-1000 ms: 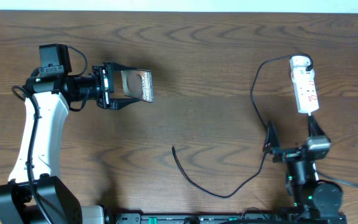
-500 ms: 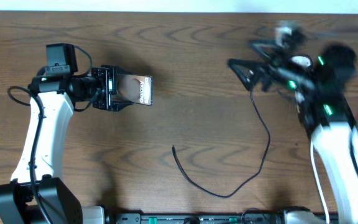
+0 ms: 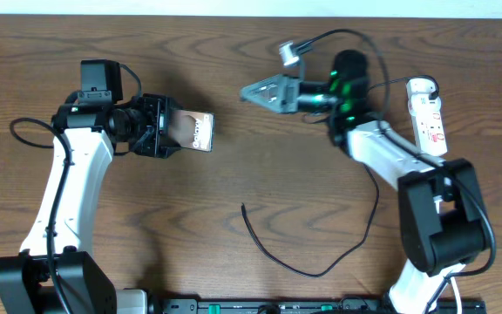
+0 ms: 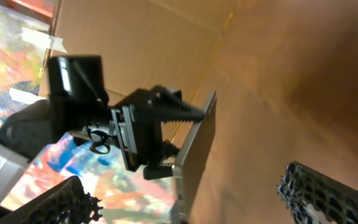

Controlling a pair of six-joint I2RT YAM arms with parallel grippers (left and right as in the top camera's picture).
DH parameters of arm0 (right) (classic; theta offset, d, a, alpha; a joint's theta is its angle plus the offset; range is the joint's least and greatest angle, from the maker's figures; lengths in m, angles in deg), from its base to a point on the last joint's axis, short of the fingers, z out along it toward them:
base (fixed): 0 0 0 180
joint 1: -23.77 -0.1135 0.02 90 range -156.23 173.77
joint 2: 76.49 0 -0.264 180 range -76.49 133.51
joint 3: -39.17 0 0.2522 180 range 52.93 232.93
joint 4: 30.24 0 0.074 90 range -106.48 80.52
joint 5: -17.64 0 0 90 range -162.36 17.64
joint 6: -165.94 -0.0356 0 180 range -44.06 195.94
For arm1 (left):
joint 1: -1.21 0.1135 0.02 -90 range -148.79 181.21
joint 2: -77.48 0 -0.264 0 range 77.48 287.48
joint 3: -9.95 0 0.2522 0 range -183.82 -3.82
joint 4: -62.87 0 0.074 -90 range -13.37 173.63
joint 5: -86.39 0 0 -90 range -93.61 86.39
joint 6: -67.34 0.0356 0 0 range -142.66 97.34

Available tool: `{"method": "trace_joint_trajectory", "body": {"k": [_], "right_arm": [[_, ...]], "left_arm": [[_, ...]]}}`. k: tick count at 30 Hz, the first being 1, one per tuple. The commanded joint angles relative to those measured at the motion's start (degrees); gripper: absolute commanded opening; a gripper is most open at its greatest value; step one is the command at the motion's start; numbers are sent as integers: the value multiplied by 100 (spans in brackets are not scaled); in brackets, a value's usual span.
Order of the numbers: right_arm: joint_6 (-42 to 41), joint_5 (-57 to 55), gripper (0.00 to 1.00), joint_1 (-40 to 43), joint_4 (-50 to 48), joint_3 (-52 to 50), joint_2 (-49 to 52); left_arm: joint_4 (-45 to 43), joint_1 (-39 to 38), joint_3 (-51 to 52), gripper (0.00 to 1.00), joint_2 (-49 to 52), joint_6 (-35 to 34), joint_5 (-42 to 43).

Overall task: Plug charger to phone and switch on socket
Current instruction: 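Swing the right gripper toward the phone held by the left gripper, then grasp the phone's edge with the right gripper beside the left gripper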

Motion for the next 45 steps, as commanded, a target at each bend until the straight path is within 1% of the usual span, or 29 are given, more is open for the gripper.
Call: {"method": "trace_joint_trajectory", "body": {"k": [1,4,9,13,18,28,31,33,34,38,43,45], "right_arm": [[-367,-444,99,-380,-61,90,-52],[-184,-634,99,-643,-57,90,-52],[81,-699,98,-901,63,90,-52],[472,-811,96,-1032,603,90,-52],[940,-872,97,-1102,1255,90,-52],[1174,-1008,96,-1368,1366,87,-52],[1174,-1134,90,-1484,1366,87,-52],[1172,-1274,83,-1574,1386,87,-52],[1172,-1335,81,-1596,1419,87,-52],[1060,-1615,79,-1670,1617,87,-52],[935,-1733,75,-1681,1661,87,-50],[793,-1794,64,-1681,1659,87,-50]], "left_arm": [[-20,-15,-160,7,-129,-55,-450],[-20,-52,-160,7,-129,-55,-671],[-24,-221,-160,7,-127,-63,-769],[-28,-350,-160,7,-127,-101,-774],[-26,-389,-160,7,-127,-101,-769],[-28,-501,-160,7,-127,-219,-728],[-28,-568,-160,7,-127,-348,-732],[-24,-584,-160,7,-127,-476,-730],[-24,-584,-160,7,-127,-520,-730],[-26,-588,-160,7,-127,-769,-732],[-26,-588,-160,7,-127,-807,-732],[-26,-588,-160,7,-127,-807,-730]]}}
